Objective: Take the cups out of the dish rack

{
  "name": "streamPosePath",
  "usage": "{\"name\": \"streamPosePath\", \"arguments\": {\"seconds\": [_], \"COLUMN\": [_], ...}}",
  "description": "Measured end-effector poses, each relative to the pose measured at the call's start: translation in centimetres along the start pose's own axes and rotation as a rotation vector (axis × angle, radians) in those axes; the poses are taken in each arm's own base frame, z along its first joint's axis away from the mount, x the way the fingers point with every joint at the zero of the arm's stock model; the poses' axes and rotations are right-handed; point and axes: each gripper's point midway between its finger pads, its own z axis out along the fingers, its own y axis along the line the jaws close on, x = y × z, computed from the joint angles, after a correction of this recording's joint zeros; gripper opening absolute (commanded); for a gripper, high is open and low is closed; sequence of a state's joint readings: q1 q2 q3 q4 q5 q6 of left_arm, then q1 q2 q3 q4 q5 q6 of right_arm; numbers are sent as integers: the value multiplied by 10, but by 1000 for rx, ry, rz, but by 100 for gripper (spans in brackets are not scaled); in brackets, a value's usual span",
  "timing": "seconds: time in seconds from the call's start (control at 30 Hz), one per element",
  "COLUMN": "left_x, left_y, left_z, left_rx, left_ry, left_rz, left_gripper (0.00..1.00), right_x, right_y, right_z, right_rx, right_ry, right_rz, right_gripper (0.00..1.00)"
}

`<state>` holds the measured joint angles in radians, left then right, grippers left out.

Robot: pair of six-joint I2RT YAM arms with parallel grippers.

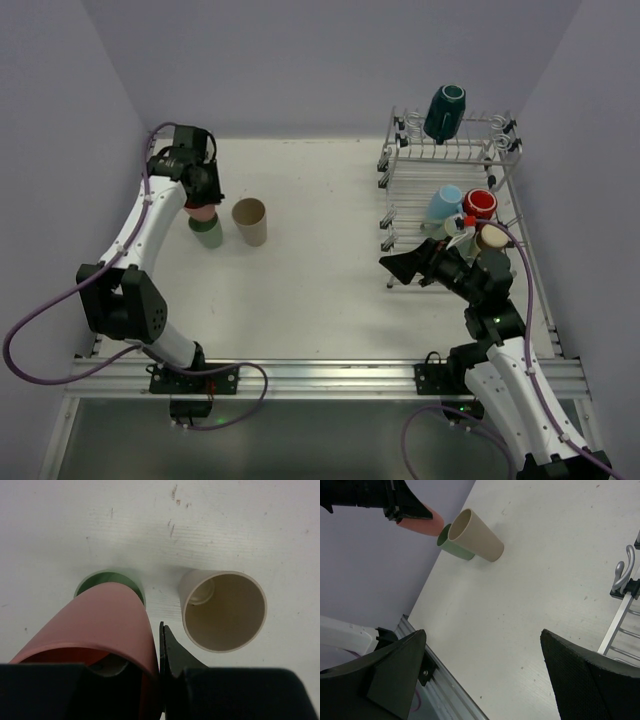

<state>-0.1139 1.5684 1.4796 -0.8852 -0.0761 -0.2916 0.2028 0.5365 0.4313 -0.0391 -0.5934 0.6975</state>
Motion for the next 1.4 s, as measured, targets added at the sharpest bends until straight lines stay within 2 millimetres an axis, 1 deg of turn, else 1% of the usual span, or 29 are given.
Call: {"name": "streamPosePath", "arguments": {"seconds": [0.13, 0.27, 0.5, 0.73, 0.9, 0.93, 1.03, 1.17, 1.27, 1.4], "left_x": [-1, -1, 1, 15, 22, 23, 25, 28, 30, 30], "left_y": [9, 13, 13, 14, 15, 15, 15, 15, 15, 14], "left_z": [6, 8, 13, 20, 25, 26, 28, 32, 34, 36], "left_rx": [-22, -29, -16, -14, -16, -17, -17, -16, -12, -10], "left_ry": [11, 15, 29, 69, 92, 96, 100, 108, 111, 114], "left_rz": [-12, -17, -16, -14, -13, -13, -13, -14, -14, -14], "left_gripper": [0, 0, 0, 2, 8, 13, 21, 29, 34, 36], "right_x": [0, 0, 1, 1, 1, 1, 1, 1, 1, 1], "right_y": [0, 0, -2, -2, -2, -2, -2, -2, -2, -2], "right_z": [0, 0, 1, 1, 1, 1, 1, 1, 1, 1], "right_rx": [0, 1, 4, 5, 5, 5, 5, 5, 5, 5], "right_ry": [0, 1, 5, 5, 5, 5, 5, 5, 5, 5], "right_rz": [-4, -3, -2, -2, -2, -2, -2, -2, -2, -2], "right_gripper": [99, 99, 99, 99, 99, 99, 99, 99, 99, 99]}}
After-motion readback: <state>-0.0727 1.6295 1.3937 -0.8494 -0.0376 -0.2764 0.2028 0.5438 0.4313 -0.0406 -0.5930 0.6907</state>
